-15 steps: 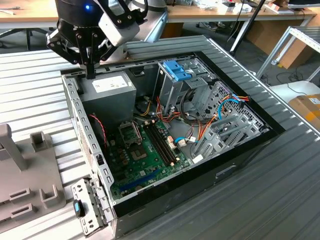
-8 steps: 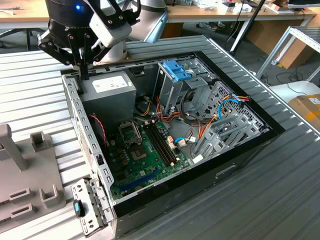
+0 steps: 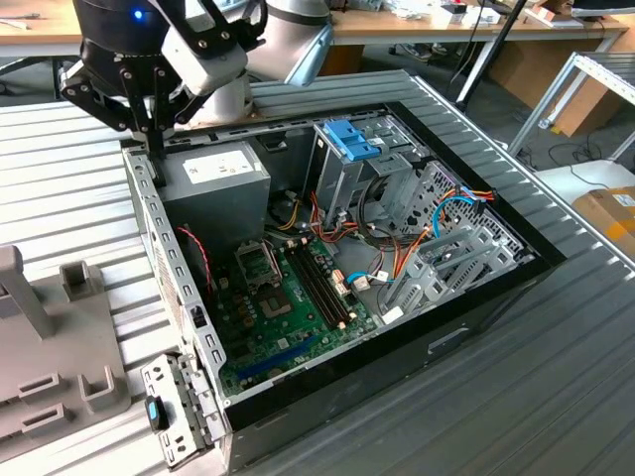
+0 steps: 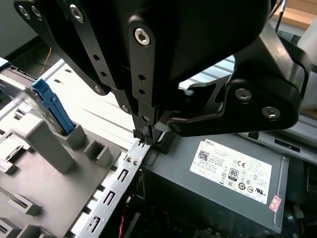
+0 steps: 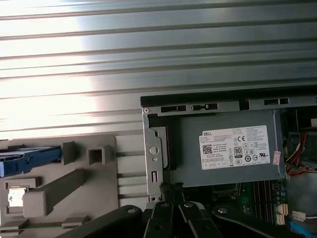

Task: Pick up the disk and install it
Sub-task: 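Reach for the disk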

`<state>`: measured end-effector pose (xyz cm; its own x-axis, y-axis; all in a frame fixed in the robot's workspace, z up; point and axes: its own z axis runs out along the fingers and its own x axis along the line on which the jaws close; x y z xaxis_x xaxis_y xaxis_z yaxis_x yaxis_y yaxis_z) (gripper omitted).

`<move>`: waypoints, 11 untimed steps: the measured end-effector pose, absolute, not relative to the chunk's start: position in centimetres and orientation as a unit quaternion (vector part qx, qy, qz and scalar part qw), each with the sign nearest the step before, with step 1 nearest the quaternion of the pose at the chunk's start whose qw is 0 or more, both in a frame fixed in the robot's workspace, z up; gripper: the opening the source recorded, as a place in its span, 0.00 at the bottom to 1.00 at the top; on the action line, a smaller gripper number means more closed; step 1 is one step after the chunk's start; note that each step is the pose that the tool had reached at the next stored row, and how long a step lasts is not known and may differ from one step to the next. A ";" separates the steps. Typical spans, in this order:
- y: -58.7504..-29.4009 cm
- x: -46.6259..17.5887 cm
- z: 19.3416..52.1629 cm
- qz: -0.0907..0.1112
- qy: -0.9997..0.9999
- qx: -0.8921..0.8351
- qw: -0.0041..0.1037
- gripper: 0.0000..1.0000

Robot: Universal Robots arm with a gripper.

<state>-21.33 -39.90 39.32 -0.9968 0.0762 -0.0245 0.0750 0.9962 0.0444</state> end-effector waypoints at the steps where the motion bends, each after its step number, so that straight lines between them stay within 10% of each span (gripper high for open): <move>1: -39.9 -21.6 39.3 0.022 0.999 0.038 0.013 0.11; 11: -39.9 -23.4 39.3 0.022 0.999 0.038 0.013 0.11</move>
<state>-23.40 -39.89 39.32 -0.9968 0.0762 -0.0245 0.0751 0.9962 0.0444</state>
